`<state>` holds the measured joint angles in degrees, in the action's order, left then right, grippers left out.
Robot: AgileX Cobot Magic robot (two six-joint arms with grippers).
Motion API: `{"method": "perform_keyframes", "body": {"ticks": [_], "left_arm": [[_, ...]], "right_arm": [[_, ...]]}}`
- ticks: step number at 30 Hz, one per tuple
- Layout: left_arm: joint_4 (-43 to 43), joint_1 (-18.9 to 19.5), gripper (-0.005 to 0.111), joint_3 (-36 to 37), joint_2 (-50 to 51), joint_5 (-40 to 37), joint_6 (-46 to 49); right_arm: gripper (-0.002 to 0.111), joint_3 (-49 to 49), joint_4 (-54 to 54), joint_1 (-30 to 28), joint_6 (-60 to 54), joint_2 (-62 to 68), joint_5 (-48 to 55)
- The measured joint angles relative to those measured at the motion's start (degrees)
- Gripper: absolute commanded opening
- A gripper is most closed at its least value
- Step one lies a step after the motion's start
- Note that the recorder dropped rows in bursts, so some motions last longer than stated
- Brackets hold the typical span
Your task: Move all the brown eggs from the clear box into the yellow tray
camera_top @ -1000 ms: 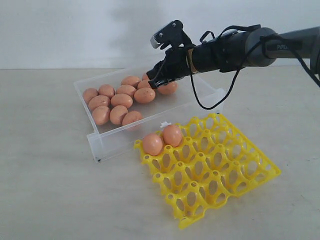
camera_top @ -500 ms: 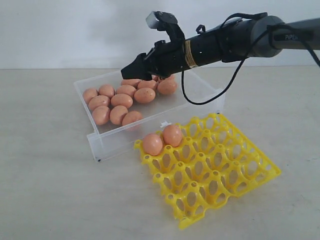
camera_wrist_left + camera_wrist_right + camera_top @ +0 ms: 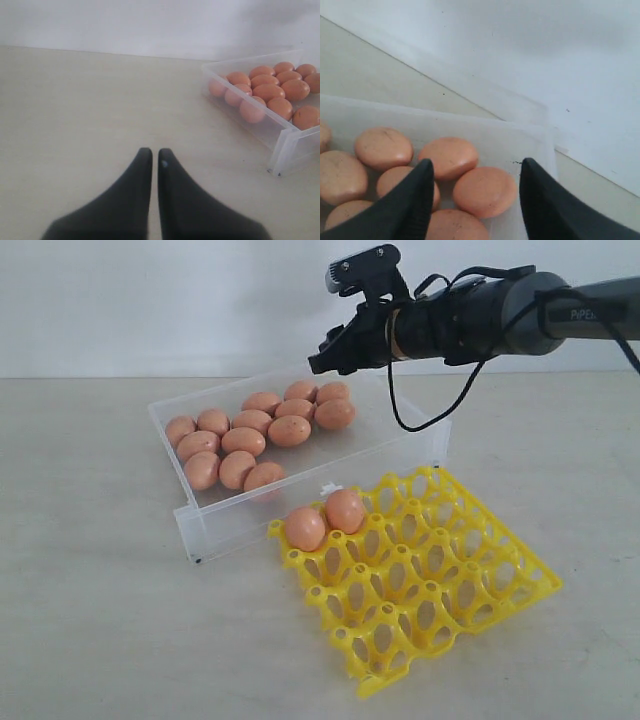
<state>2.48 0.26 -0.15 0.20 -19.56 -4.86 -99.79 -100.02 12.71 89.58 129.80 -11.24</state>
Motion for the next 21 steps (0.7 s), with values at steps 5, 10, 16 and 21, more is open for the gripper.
{"method": "perform_keyframes", "body": {"ticks": [5,10,16,21], "left_arm": [[0.0,0.0,0.004,0.0,0.0,0.0,0.0],[0.0,0.0,0.004,0.0,0.0,0.0,0.0],[0.0,0.0,0.004,0.0,0.0,0.0,0.0],[0.0,0.0,0.004,0.0,0.0,0.0,0.0]], "right_arm": [[0.0,0.37,0.0,0.0,-4.37,1.03,-4.97],[0.0,0.97,0.0,0.0,-8.73,1.22,-5.78],[0.0,3.41,0.0,0.54,-18.46,-2.79,8.0],[0.0,13.23,13.2,7.29,-46.05,-9.64,50.36]]}}
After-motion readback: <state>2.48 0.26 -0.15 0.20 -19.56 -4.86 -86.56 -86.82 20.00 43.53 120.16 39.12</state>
